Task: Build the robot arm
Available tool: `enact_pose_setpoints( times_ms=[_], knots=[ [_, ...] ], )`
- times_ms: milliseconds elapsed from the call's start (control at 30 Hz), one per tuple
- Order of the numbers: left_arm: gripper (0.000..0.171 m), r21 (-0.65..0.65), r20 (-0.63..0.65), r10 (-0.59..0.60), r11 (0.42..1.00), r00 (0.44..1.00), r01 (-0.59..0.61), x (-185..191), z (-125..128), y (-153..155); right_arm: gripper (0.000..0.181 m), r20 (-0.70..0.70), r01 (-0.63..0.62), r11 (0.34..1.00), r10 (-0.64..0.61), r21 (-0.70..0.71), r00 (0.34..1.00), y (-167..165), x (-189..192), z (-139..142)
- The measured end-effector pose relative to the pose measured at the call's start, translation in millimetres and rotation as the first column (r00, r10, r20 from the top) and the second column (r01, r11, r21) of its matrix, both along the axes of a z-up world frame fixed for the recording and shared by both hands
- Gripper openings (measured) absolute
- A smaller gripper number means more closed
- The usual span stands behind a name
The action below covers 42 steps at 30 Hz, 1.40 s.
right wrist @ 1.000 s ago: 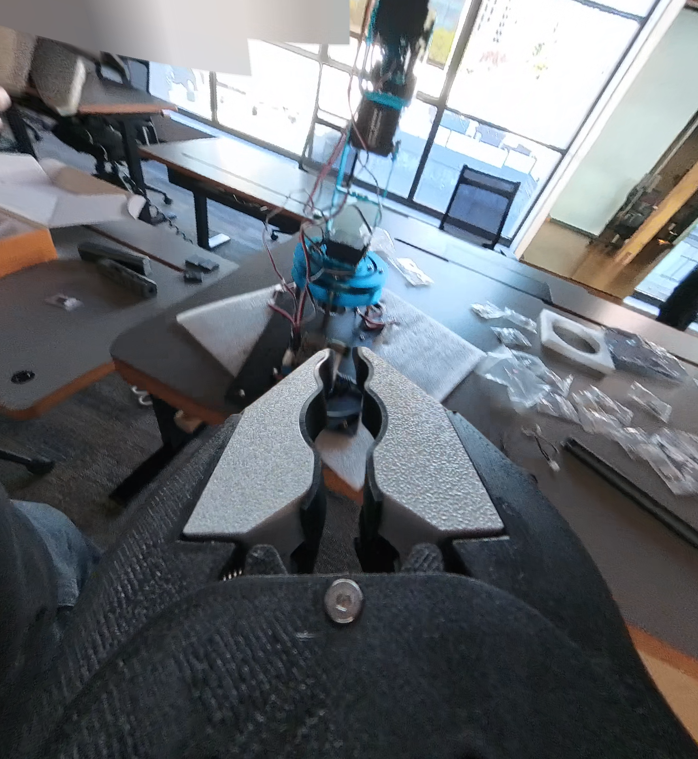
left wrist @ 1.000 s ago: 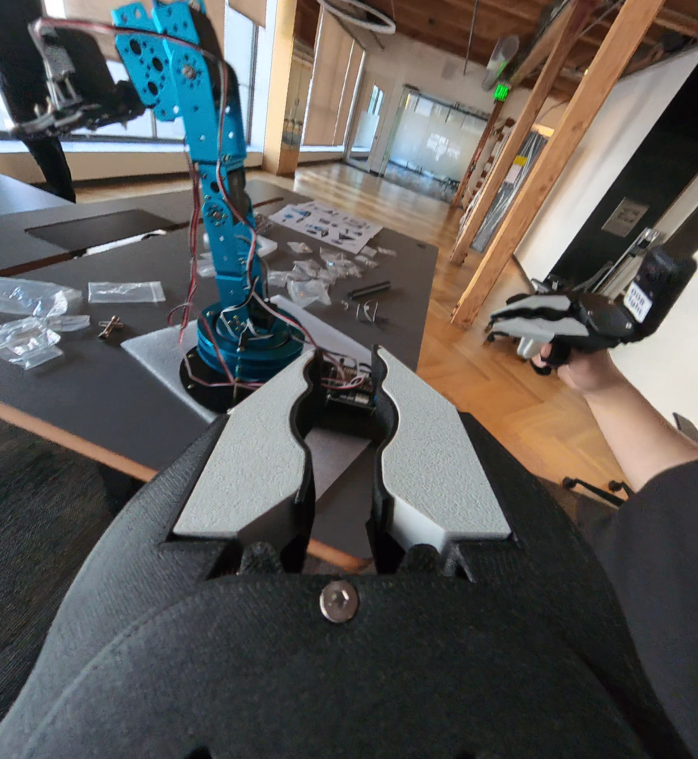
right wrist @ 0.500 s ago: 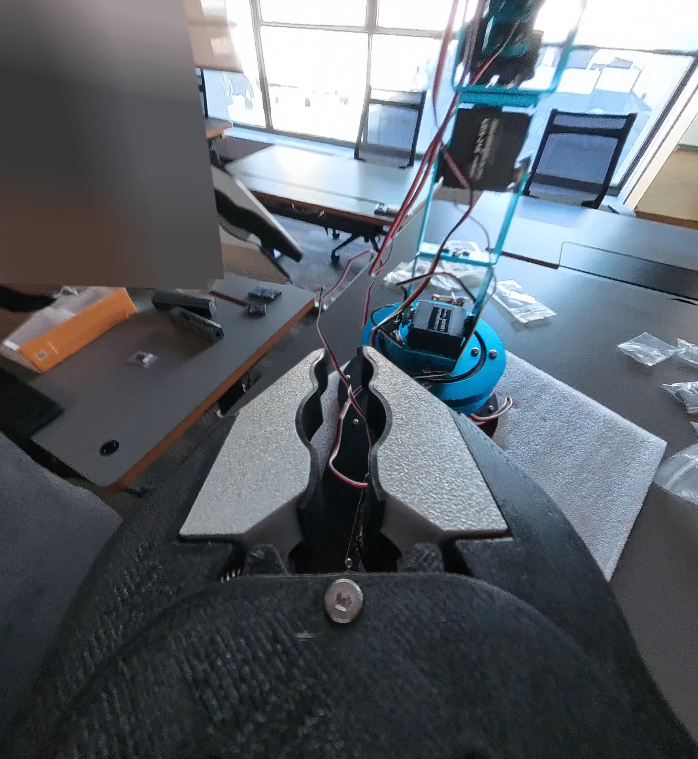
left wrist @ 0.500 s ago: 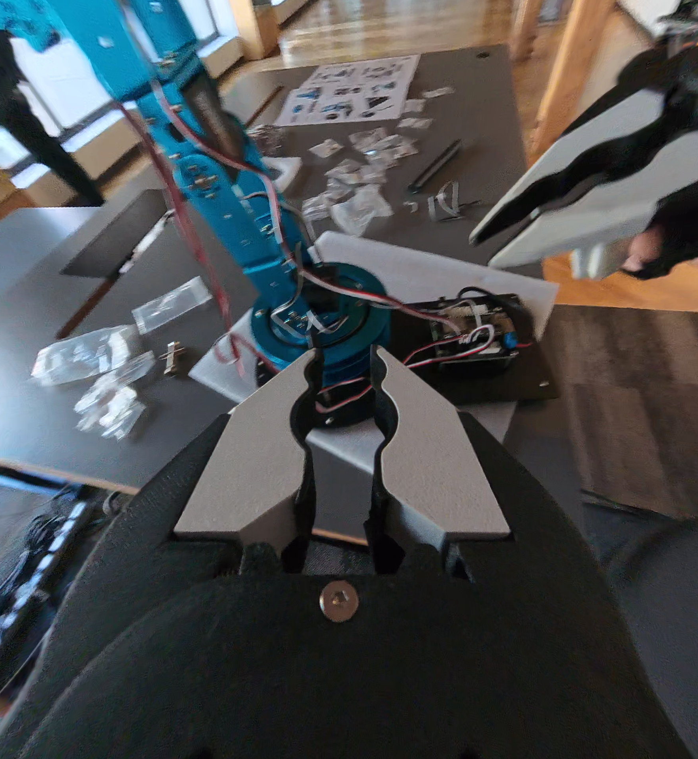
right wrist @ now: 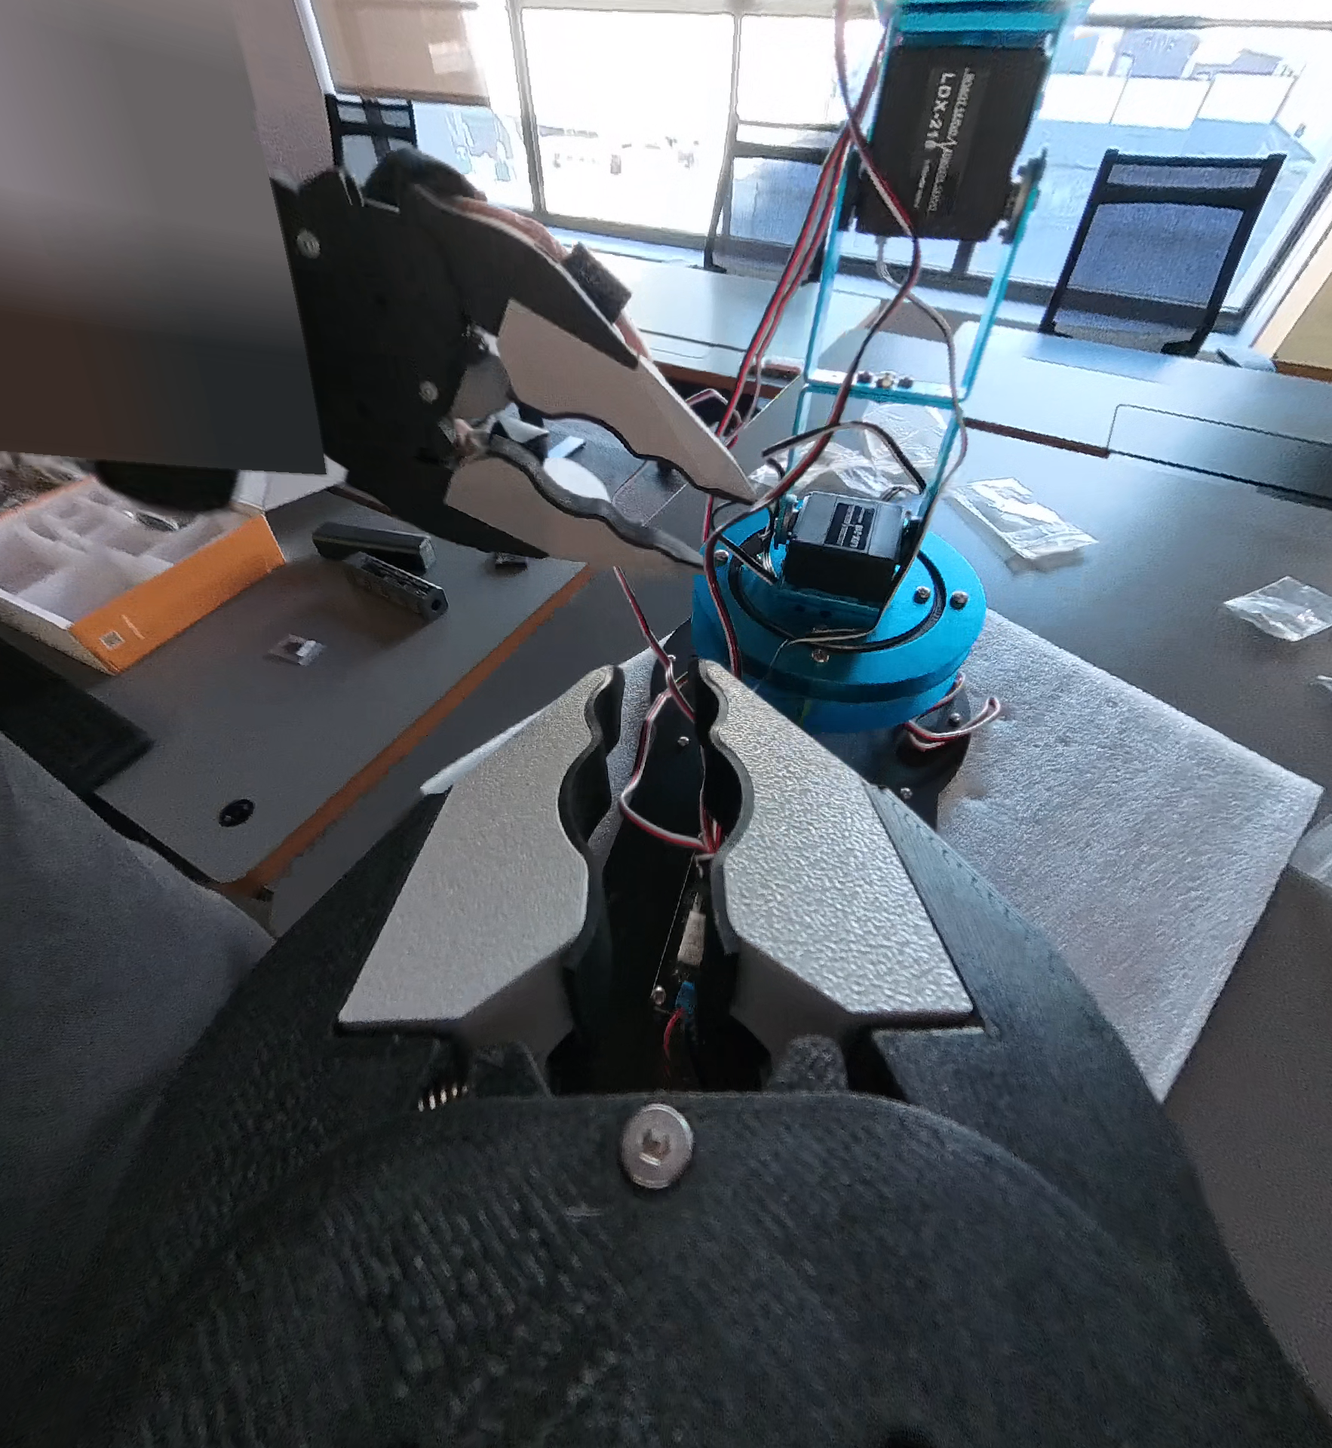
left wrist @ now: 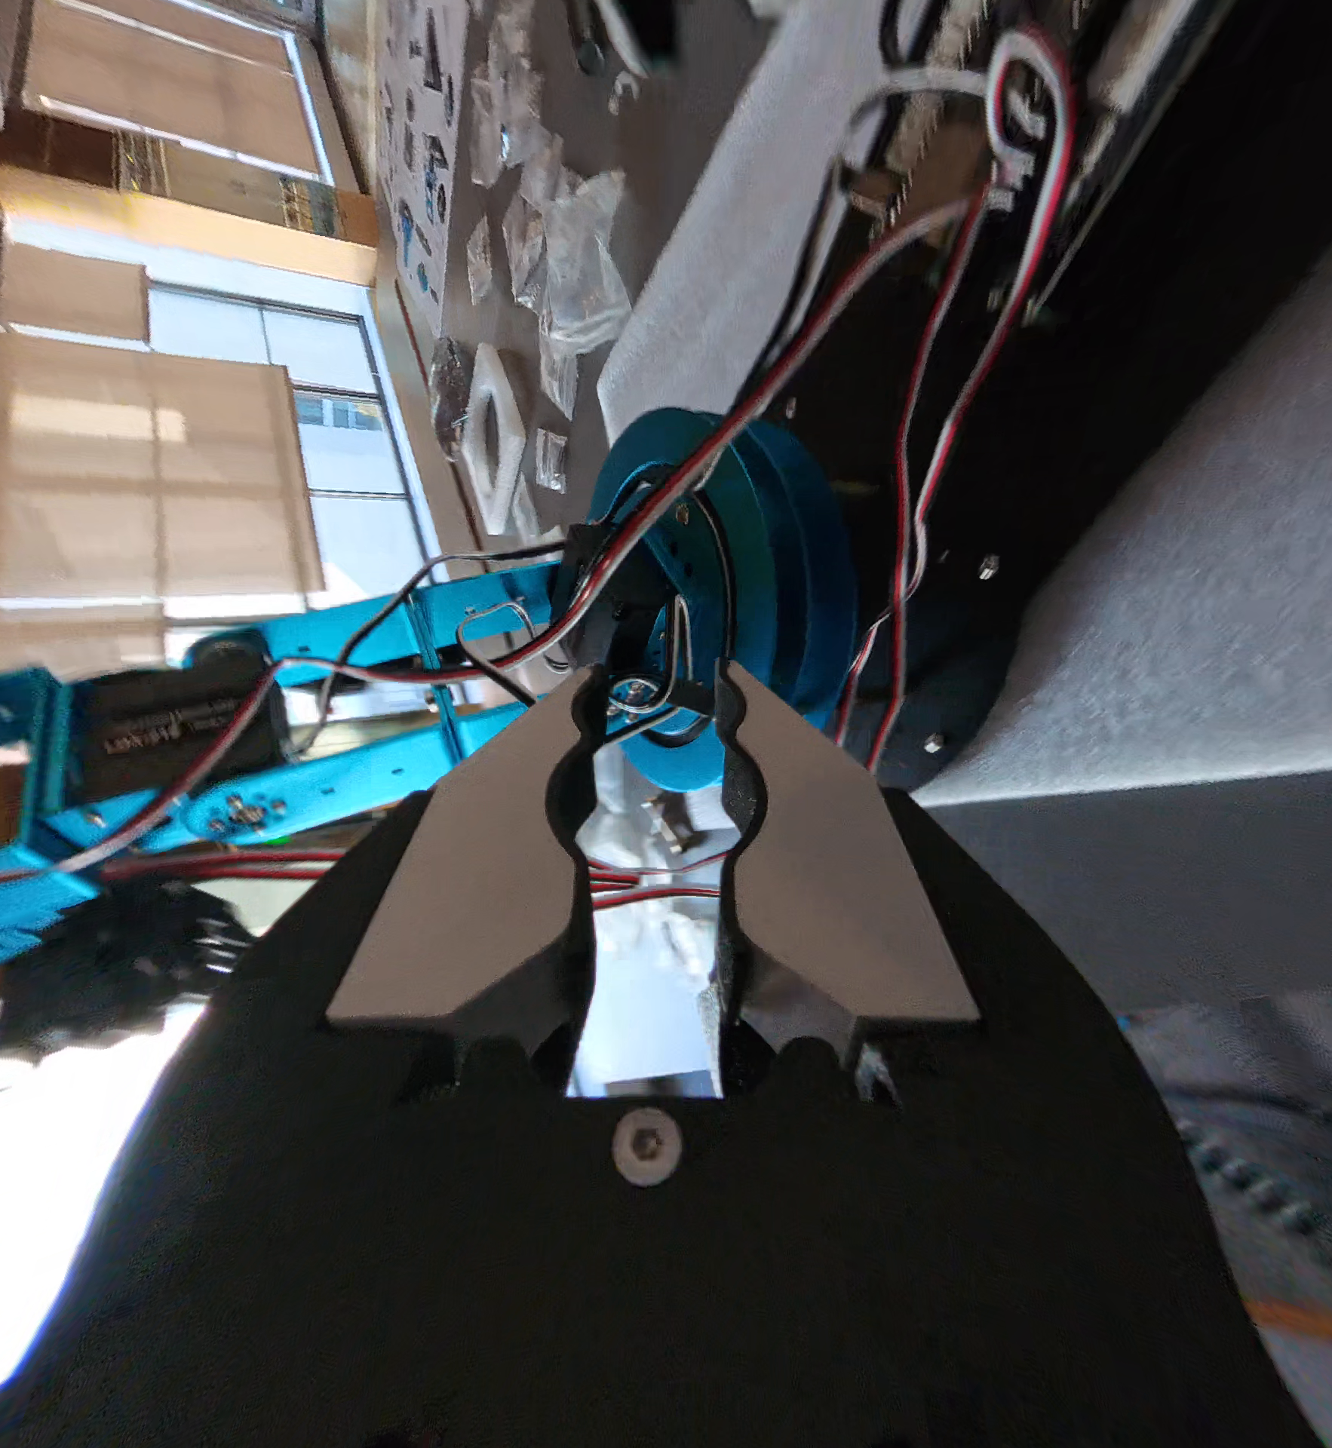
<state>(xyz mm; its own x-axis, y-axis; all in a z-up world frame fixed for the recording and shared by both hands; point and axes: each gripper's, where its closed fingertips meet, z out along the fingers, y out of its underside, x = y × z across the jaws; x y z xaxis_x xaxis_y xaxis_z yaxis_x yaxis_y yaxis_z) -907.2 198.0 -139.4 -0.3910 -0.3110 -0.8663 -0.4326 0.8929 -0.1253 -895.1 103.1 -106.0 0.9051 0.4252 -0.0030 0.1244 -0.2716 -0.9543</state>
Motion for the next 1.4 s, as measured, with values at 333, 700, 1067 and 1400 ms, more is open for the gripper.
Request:
enact_pose_setpoints(
  times_ms=[333, 700, 1067, 1400],
  knots=[
    [0.000, 0.066, -0.077, -0.001, 0.998, 0.997, 0.006, -7.4, -6.9, -0.3, 0.014, -0.137, 0.023, 0.999, -0.019, 0.023, 0.990, -9.6, 22.2, 1.3],
    [0.000, -0.544, 0.242, 0.008, 0.829, 0.970, 0.129, -37.0, 72.7, -66.9, 0.018, -0.130, -0.094, 0.996, 0.093, 0.001, 0.987, -5.6, -16.3, 0.5],
    [0.000, -0.981, 0.099, 0.088, 0.175, 0.991, 0.082, -23.5, 80.5, -92.3, 0.020, -0.254, -0.088, 0.990, 0.113, 0.108, 0.961, -4.3, -18.5, 45.1],
    [0.000, -0.968, -0.022, 0.199, -0.248, 0.980, 0.028, -11.9, 73.1, -105.8, 0.021, -0.511, -0.320, 0.937, 0.210, -0.138, 0.834, -24.3, -35.0, 21.4]
  ],
)
